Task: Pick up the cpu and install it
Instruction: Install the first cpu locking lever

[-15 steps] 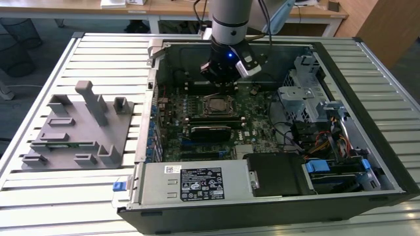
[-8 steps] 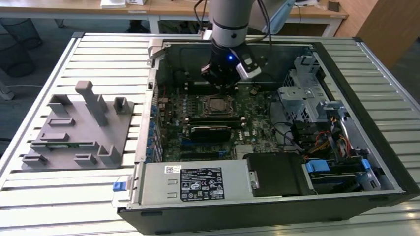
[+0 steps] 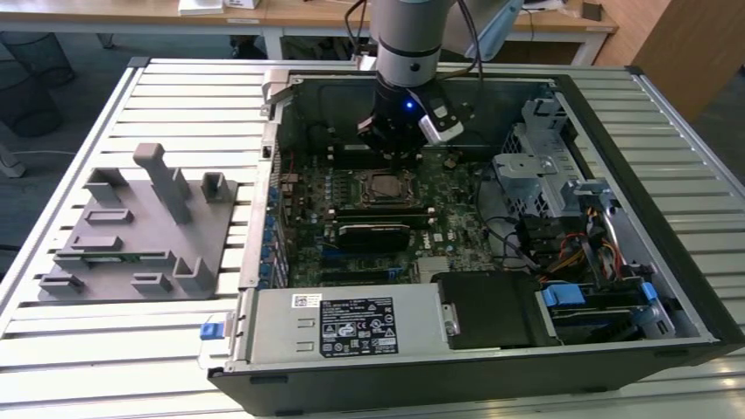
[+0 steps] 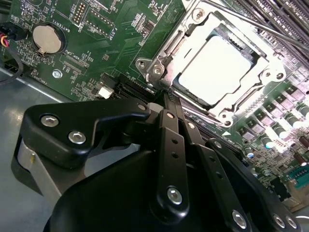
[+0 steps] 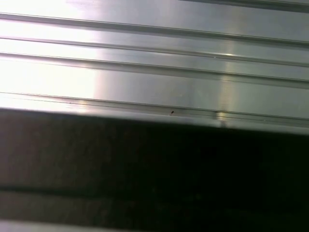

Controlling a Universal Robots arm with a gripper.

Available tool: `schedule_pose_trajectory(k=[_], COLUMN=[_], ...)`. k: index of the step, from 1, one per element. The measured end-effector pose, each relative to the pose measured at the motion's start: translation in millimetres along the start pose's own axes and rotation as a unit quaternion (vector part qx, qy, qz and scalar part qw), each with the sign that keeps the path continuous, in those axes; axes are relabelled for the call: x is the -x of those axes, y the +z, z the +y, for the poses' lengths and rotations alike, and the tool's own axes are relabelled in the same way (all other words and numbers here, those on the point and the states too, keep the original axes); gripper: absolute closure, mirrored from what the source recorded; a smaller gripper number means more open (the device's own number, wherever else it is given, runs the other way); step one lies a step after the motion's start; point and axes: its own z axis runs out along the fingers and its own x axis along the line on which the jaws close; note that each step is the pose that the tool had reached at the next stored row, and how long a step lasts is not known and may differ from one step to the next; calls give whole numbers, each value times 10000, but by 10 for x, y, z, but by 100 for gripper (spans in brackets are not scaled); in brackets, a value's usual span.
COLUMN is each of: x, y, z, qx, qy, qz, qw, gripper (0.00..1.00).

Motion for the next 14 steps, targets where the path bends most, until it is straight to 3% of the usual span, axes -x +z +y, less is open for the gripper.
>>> schedule_pose_trajectory(k=[14], x=[5], y=[-16], z=[1], qx=[1], qy=[0], qz=[-1], qw=[10000], gripper=[89])
